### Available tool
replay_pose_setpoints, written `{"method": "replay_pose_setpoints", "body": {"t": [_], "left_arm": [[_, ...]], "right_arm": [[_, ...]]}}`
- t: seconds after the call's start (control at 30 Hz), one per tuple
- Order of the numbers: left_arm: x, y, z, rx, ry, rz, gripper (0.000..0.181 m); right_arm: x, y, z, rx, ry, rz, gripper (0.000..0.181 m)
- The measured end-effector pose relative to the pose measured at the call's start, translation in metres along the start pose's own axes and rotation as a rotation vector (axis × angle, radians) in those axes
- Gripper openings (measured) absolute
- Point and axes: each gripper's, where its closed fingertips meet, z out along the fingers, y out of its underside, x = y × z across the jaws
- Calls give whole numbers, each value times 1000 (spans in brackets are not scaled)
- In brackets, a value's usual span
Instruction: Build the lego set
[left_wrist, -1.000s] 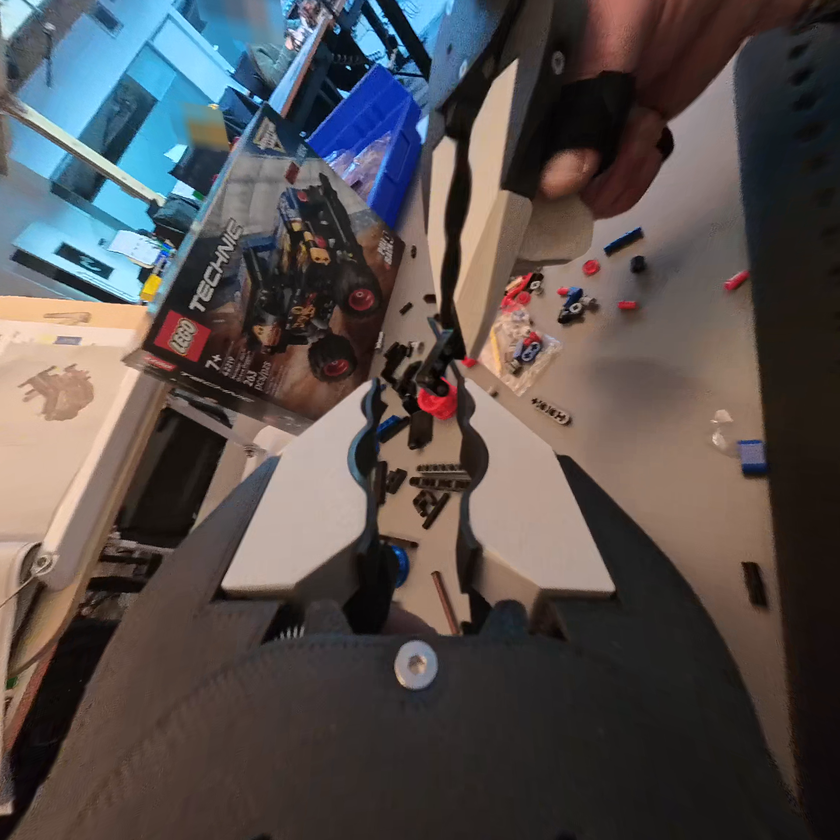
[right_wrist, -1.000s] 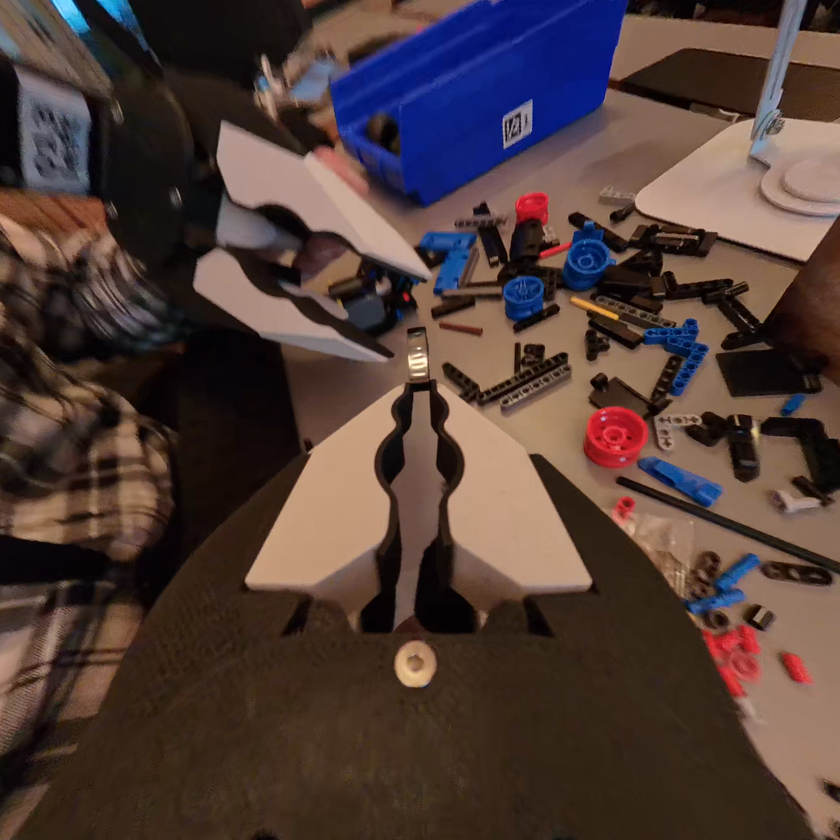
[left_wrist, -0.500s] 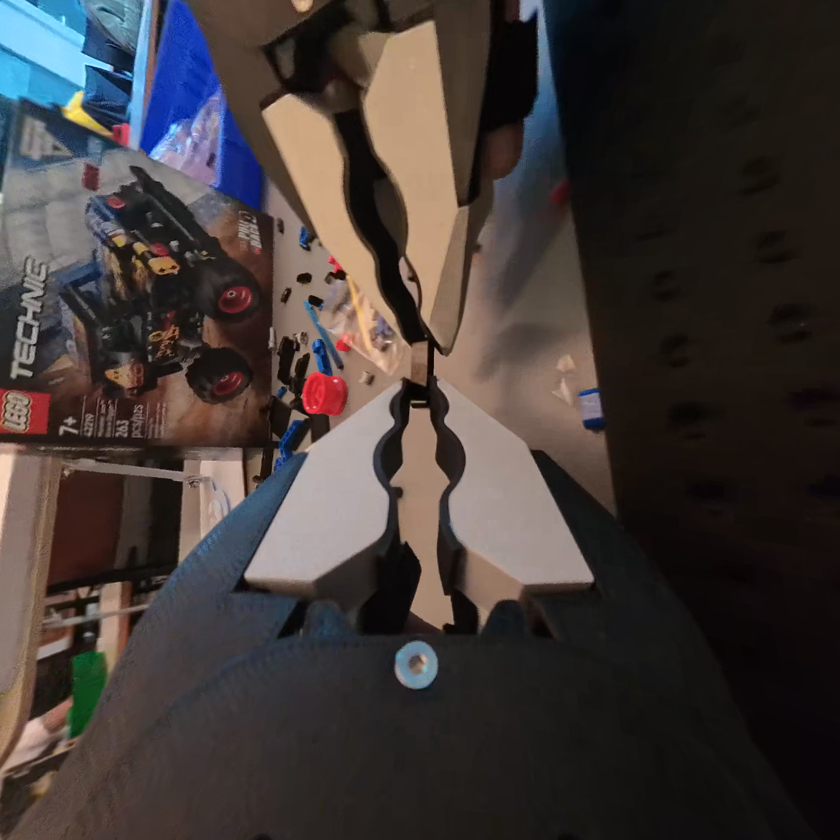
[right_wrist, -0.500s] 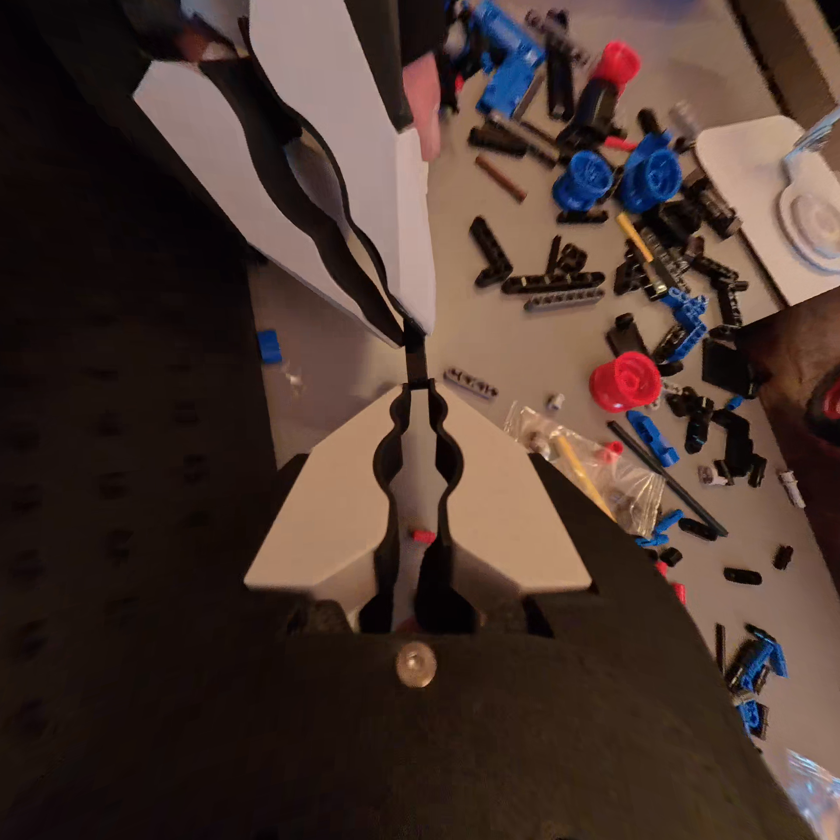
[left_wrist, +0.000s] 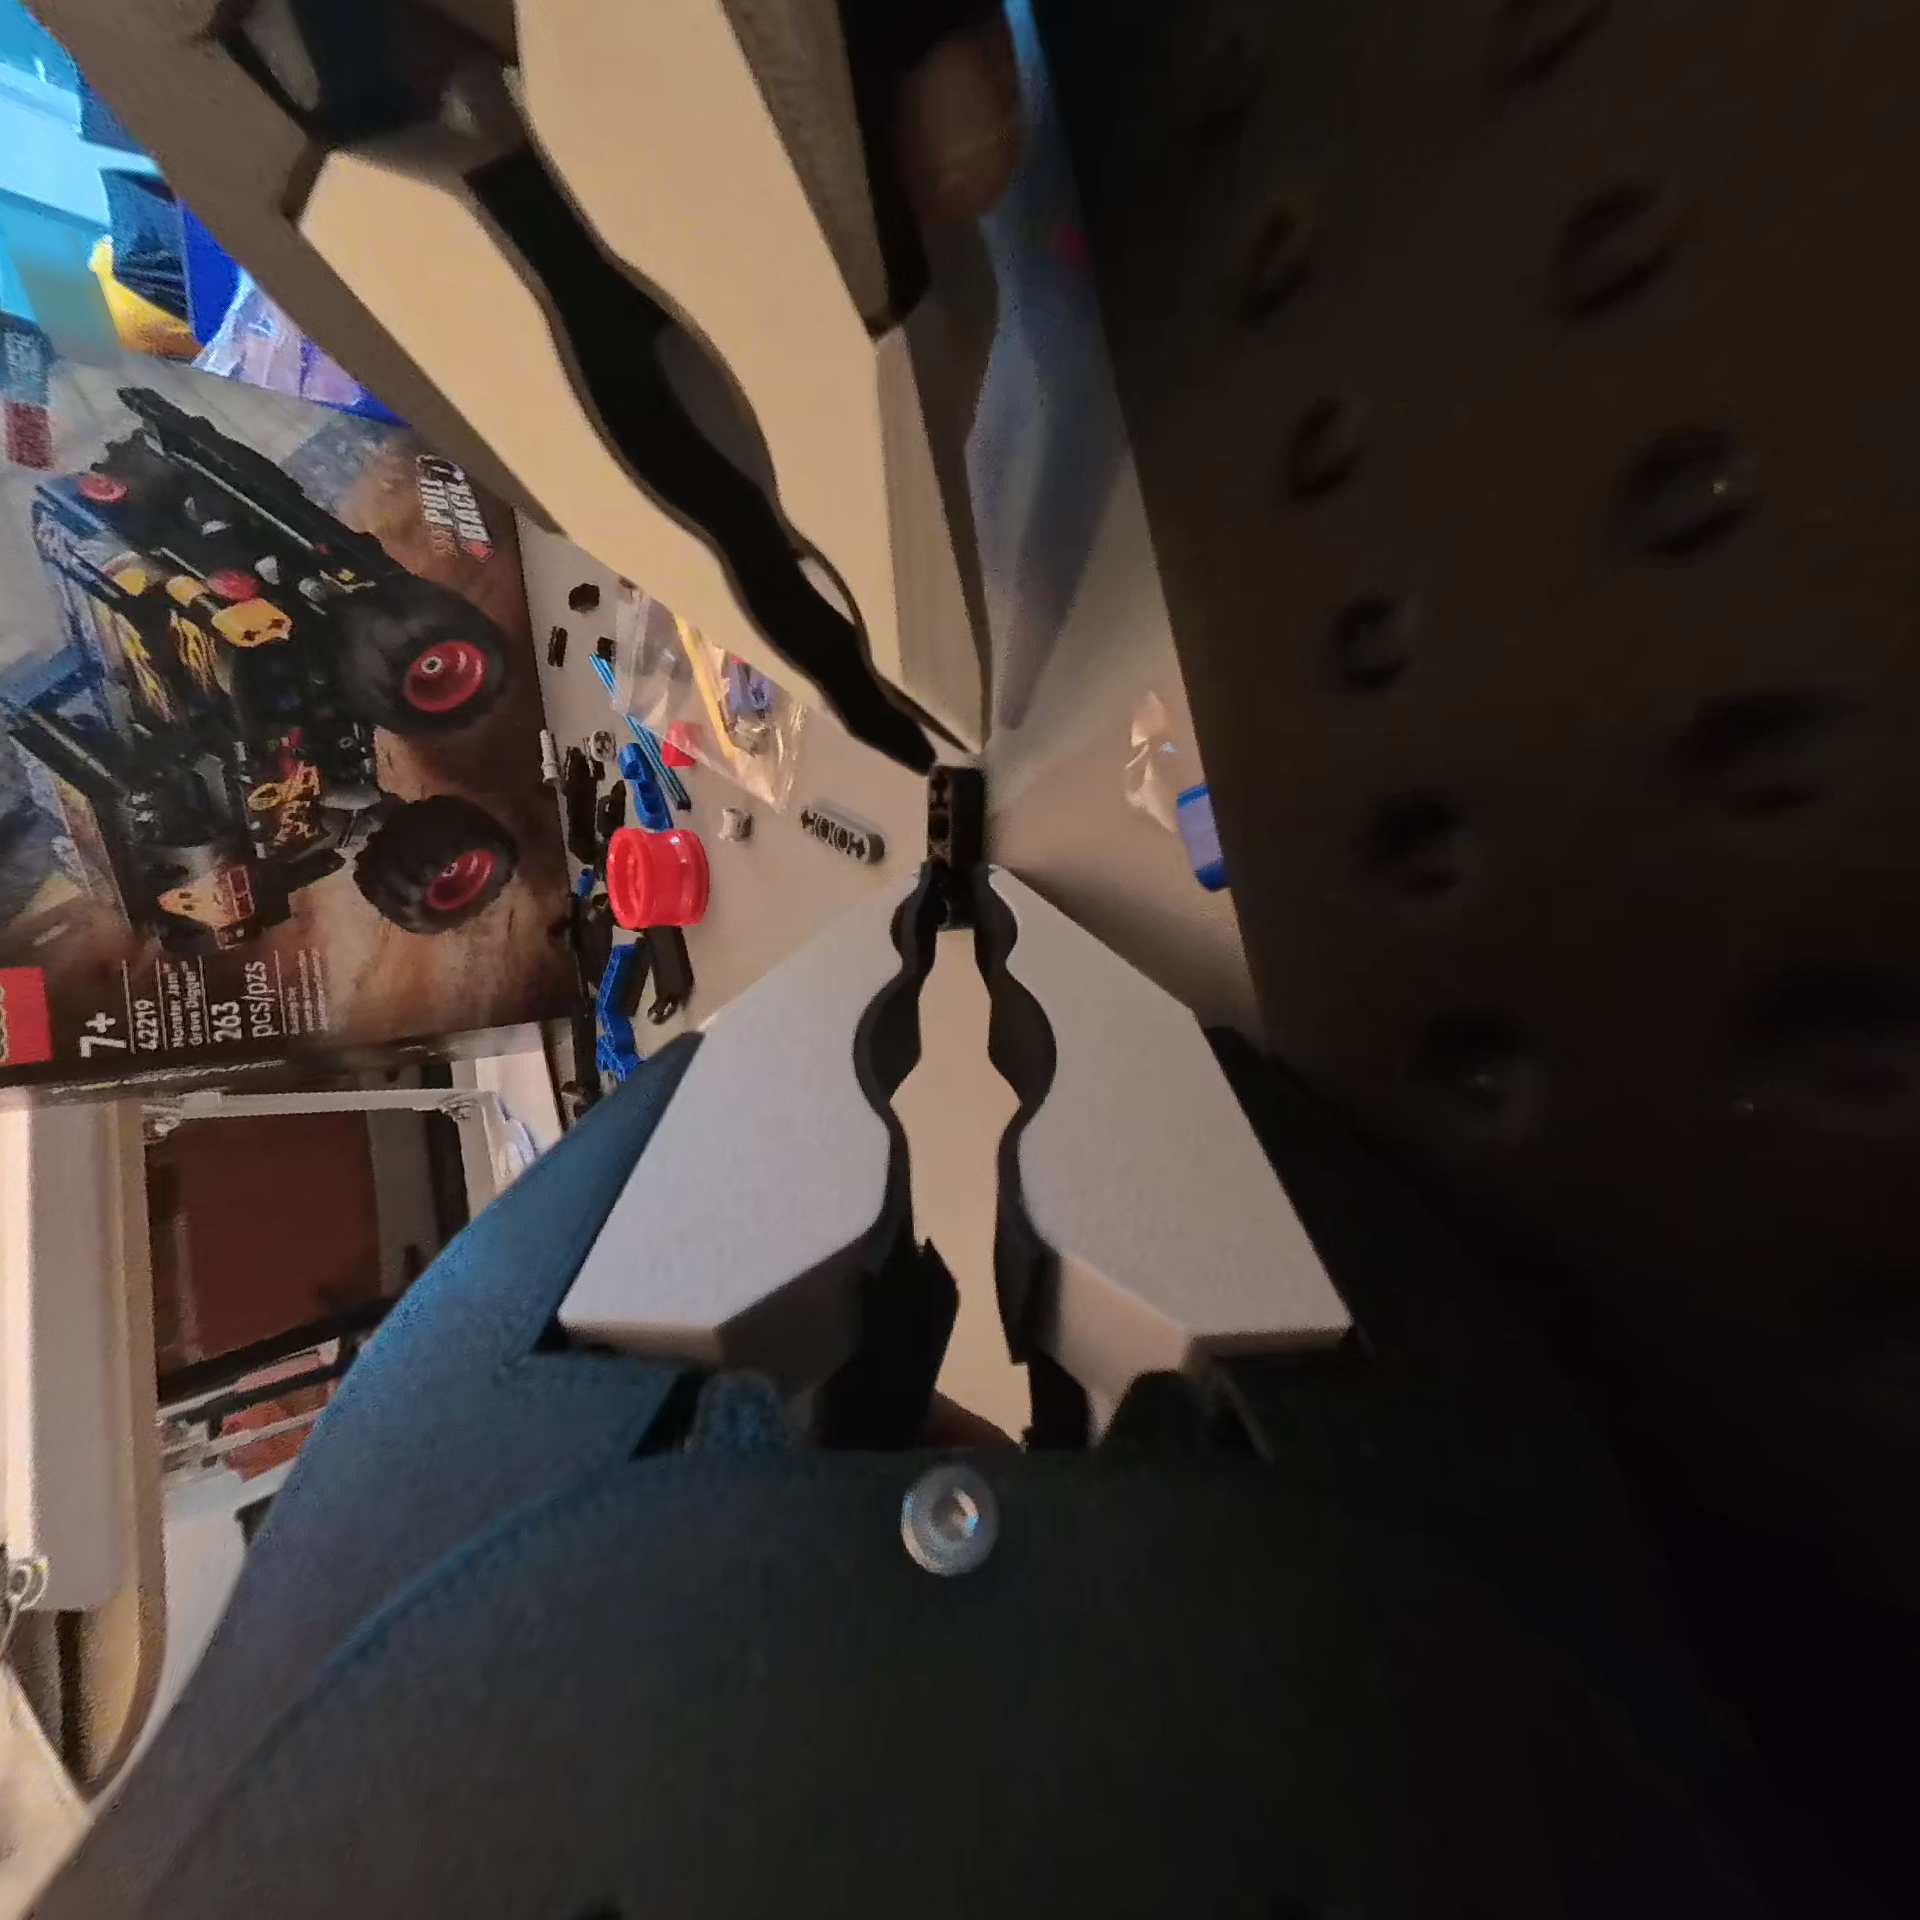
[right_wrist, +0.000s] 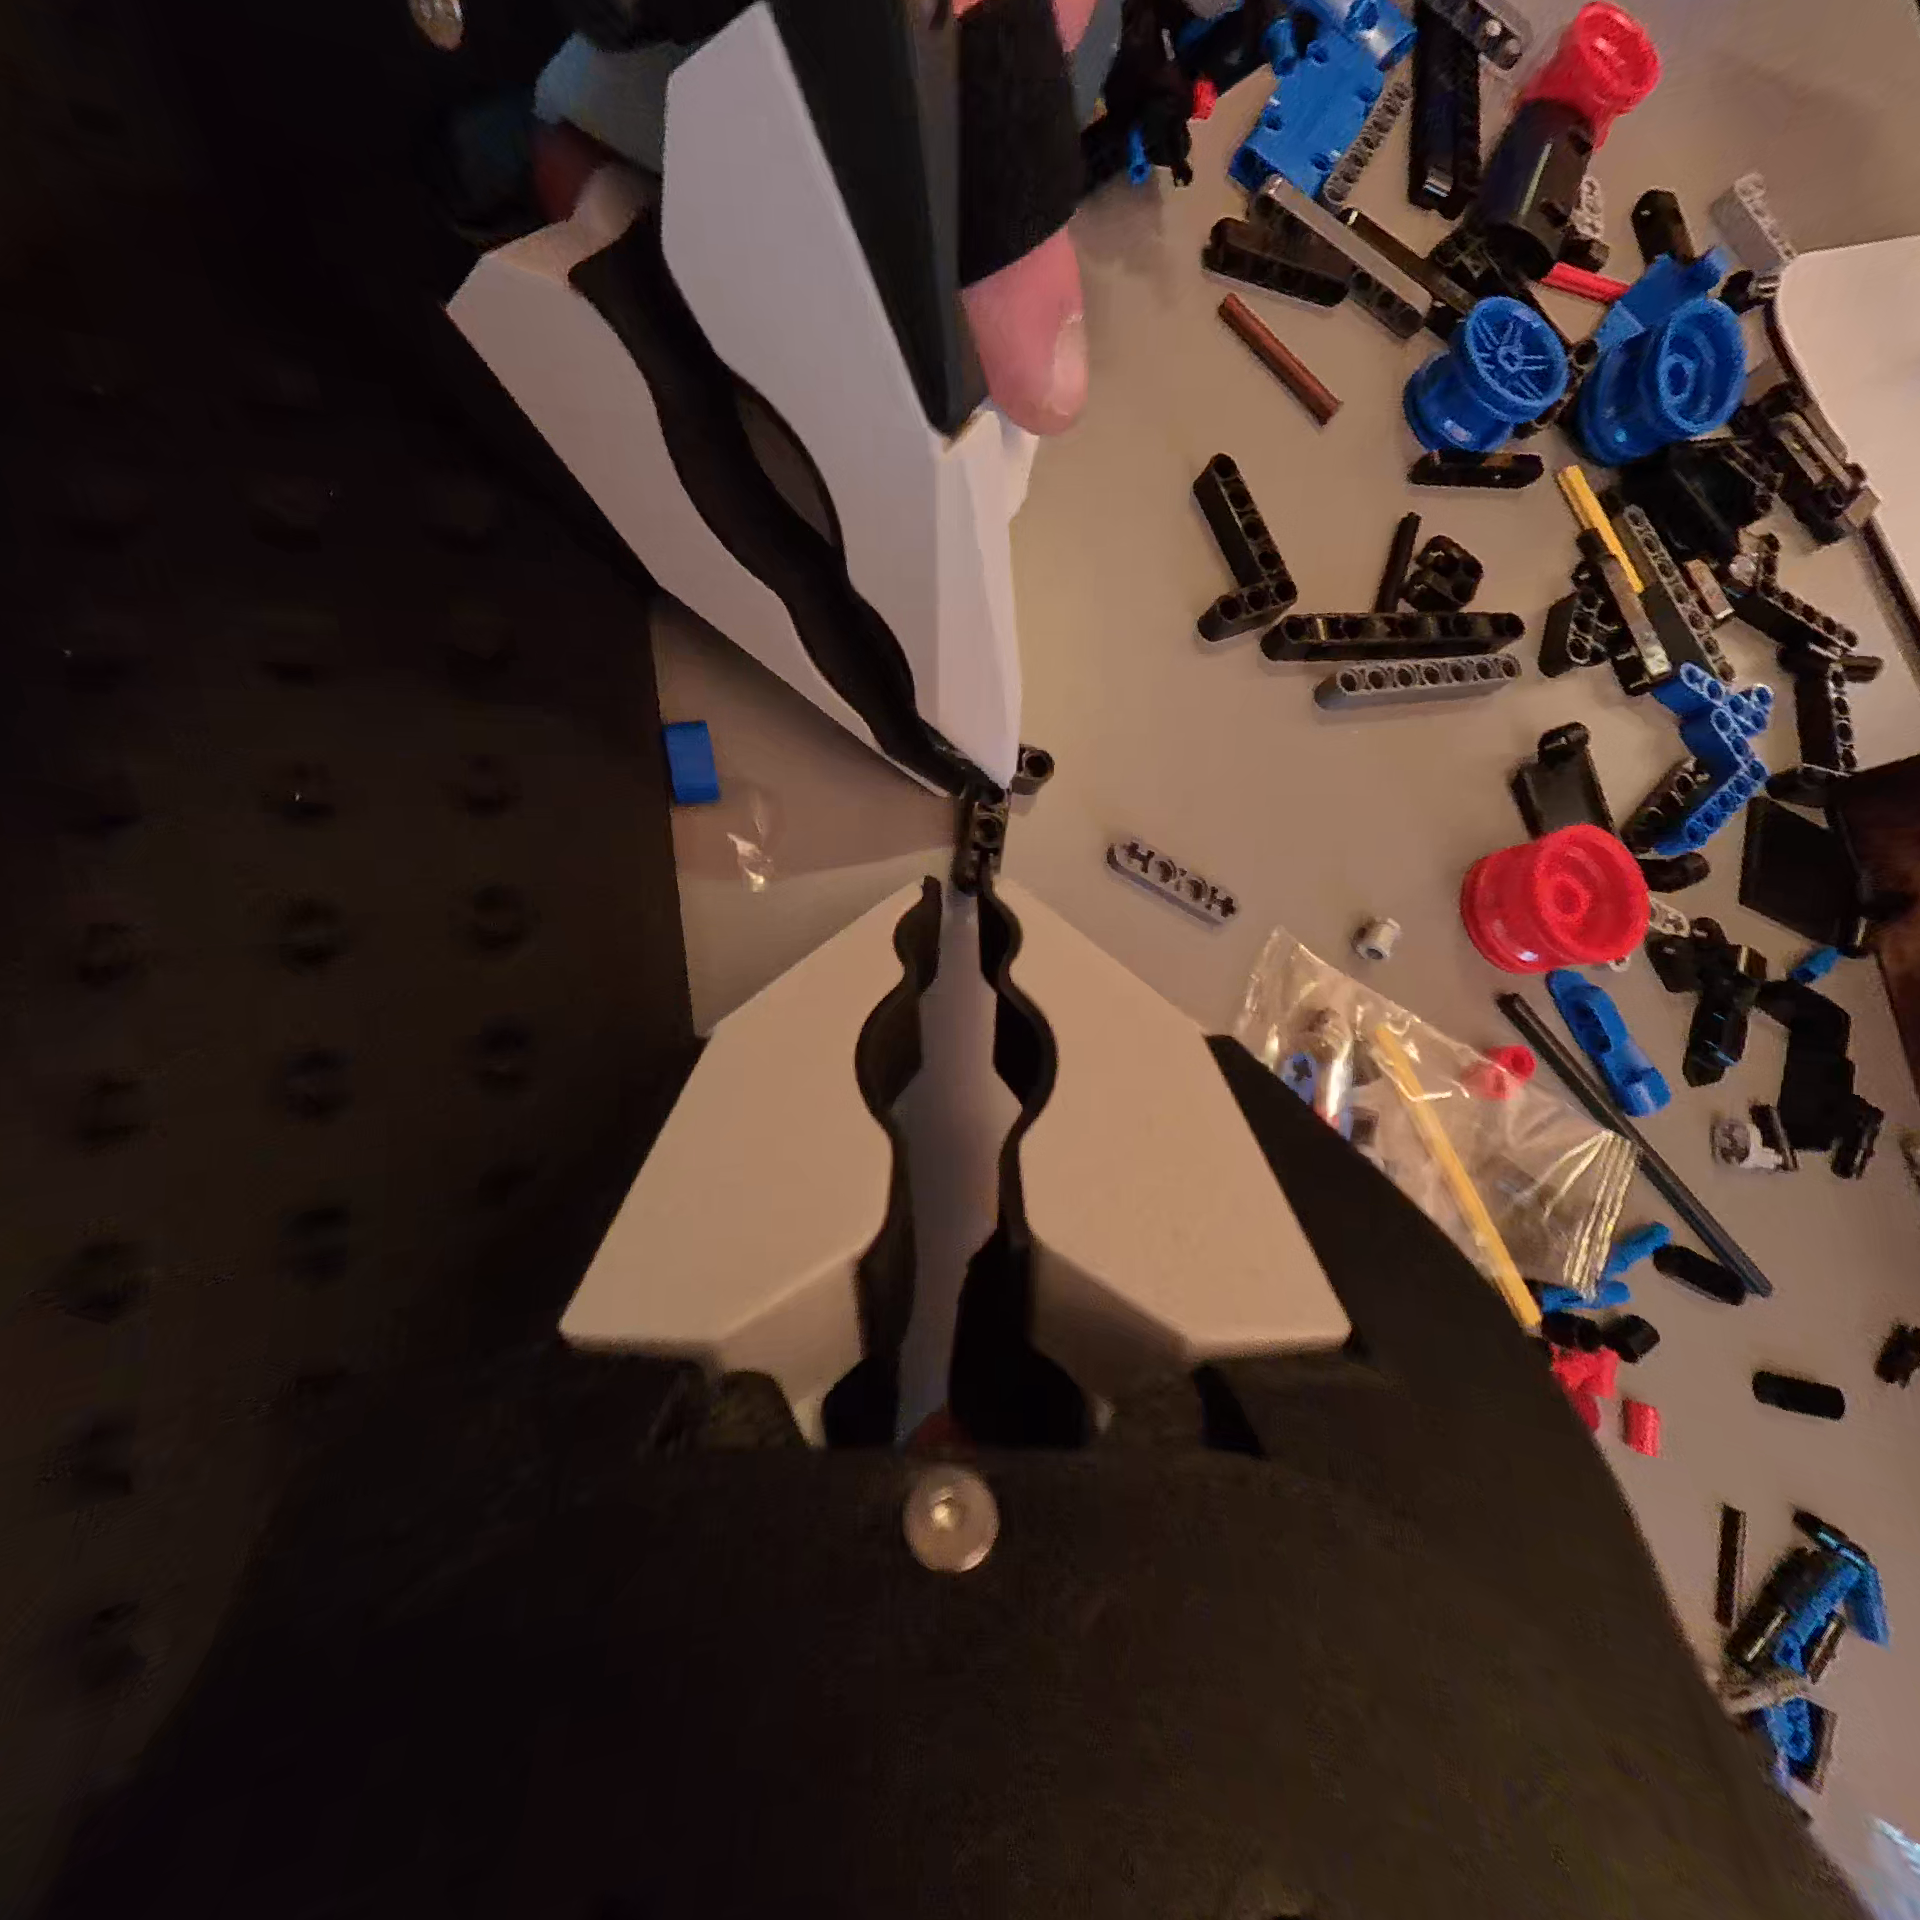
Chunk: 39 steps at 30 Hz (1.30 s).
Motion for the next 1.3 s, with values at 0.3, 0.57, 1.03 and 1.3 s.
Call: {"method": "replay_pose_setpoints", "body": {"t": [0.3,0.57,1.03,1.3], "left_arm": [[-4,-1,-8,59,65,-122,16],[-13,-10,-9,90,56,-202,19],[-18,-11,-1,94,51,-262,19],[-16,-13,-1,93,60,-262,19]], "right_arm": [[30,6,-35,36,95,109,7],[90,81,-100,-135,273,243,8],[32,103,-84,-211,25,316,15],[51,110,-97,-195,149,358,14]]}}
